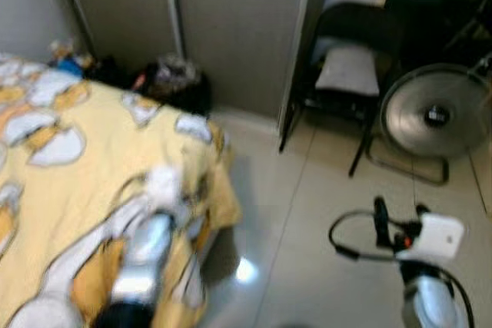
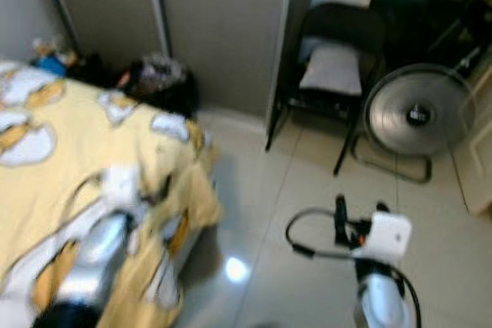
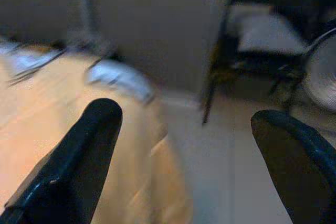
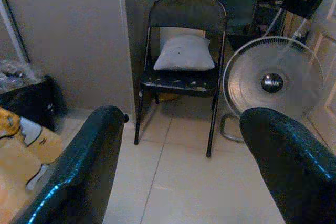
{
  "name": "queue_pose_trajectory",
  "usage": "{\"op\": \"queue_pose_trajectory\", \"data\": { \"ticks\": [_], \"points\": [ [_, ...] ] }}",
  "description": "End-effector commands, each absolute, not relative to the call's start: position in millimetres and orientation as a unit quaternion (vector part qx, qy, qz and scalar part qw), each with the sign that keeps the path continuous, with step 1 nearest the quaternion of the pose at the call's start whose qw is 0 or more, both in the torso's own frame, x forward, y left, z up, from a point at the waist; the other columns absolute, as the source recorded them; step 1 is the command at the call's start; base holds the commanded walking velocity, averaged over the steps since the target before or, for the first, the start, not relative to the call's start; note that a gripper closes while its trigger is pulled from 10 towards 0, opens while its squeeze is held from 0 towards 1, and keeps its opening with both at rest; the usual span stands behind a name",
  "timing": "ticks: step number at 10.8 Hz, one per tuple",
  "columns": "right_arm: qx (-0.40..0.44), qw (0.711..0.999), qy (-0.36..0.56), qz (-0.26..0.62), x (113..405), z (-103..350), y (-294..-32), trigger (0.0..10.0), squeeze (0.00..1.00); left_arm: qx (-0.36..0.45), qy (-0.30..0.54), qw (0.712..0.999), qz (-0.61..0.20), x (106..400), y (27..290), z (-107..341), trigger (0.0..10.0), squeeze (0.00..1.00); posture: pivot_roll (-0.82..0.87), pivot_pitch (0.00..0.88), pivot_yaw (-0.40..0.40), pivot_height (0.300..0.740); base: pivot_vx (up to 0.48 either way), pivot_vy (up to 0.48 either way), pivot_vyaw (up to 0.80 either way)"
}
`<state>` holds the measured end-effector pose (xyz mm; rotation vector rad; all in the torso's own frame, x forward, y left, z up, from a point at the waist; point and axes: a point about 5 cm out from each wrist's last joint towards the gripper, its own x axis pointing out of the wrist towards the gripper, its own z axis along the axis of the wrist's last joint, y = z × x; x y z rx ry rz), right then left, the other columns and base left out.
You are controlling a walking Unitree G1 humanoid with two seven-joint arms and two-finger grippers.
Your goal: Clean up the room
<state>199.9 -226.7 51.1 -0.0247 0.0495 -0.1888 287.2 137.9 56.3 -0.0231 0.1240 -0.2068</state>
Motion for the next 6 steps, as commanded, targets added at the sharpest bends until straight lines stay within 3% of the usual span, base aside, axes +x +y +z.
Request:
{"op": "queue_pose_trajectory", "data": {
  "ticks": [1,4,6],
  "points": [
    [-0.021,0.996,0.022,-0.087,207,54,-224,10.0,0.00,-0.002,0.049,0.989,-0.137,287,128,61,10.0,0.00,-0.15,0.000,0.007,0.740,0.480,0.000,-0.78],
    [-0.016,0.996,0.006,-0.083,216,61,-222,10.0,0.00,-0.006,0.049,0.987,-0.151,293,119,66,10.0,0.00,-0.18,0.000,0.023,0.740,0.480,0.000,-0.73],
    [-0.023,0.998,-0.003,-0.066,220,64,-219,10.0,0.00,-0.012,0.043,0.985,-0.165,298,109,70,10.0,0.00,-0.18,0.000,0.019,0.740,0.480,0.000,0.00]
  ]
}}
